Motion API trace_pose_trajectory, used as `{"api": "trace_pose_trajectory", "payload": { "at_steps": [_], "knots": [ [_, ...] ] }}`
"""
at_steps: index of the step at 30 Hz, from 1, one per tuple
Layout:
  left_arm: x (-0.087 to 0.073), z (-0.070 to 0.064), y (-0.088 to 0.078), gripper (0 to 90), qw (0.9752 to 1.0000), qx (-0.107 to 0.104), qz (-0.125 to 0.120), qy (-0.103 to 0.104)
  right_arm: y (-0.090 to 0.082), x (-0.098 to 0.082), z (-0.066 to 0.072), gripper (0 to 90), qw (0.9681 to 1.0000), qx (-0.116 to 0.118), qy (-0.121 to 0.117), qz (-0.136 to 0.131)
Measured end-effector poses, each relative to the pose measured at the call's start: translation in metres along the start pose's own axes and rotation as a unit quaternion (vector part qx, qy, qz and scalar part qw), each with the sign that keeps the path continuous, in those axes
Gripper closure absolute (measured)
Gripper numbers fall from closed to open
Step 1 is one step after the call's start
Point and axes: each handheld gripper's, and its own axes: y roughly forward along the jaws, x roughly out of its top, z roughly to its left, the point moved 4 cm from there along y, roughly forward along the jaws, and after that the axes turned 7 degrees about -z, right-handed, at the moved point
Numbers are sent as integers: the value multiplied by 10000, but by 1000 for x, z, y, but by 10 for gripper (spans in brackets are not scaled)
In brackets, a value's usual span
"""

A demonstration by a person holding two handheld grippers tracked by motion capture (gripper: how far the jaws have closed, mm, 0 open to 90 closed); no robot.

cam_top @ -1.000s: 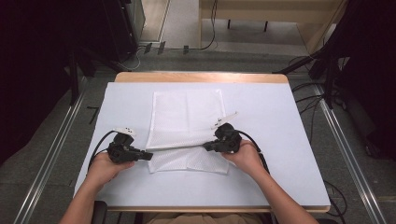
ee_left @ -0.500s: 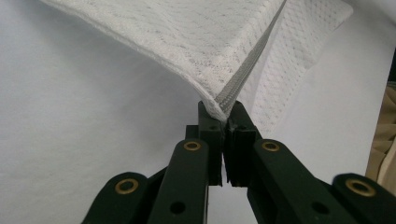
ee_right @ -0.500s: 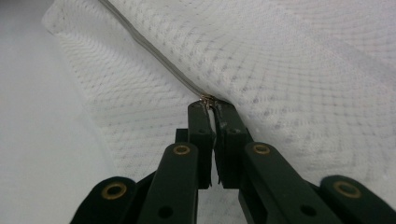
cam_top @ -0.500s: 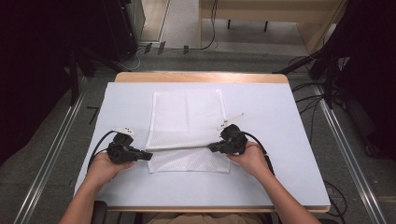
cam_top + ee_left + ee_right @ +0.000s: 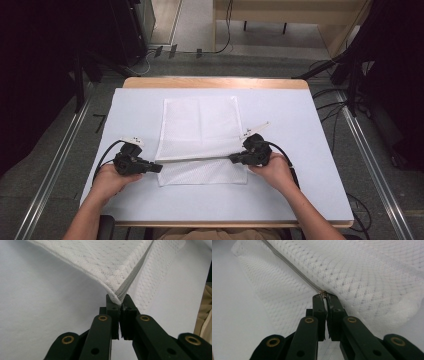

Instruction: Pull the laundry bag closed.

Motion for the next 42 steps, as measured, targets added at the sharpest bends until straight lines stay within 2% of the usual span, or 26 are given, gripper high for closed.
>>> {"api": "trace_pose_trajectory", "payload": {
  "at_steps": [4,6,13,21,29,33,38,42],
  "knots": [
    [-1,1,-2,878,10000,-8,-15,6,-3,-2,-2,882,10000,5,17,-74],
    [-1,1,-1,878,10000,-13,-21,23,-6,-3,-2,882,9999,24,83,-55],
    [-2,1,-1,879,10000,-18,16,-37,-9,-6,-1,883,10000,5,64,-4],
    [-2,3,-1,879,10000,-9,74,-66,-14,-12,-7,884,9999,-87,125,23],
    [-3,4,0,879,9999,-24,93,-49,-19,-14,-4,884,10000,-34,76,14],
    [-1,3,-1,876,10000,52,-3,-42,-19,-14,-3,882,9999,-77,67,-25],
    [0,3,-1,814,9999,155,-40,-2,-18,-14,-3,871,9999,-96,-18,-120],
    [1,2,-2,714,9999,112,-95,-62,-17,-14,-3,820,9998,-150,-52,-135]
  ]
}}
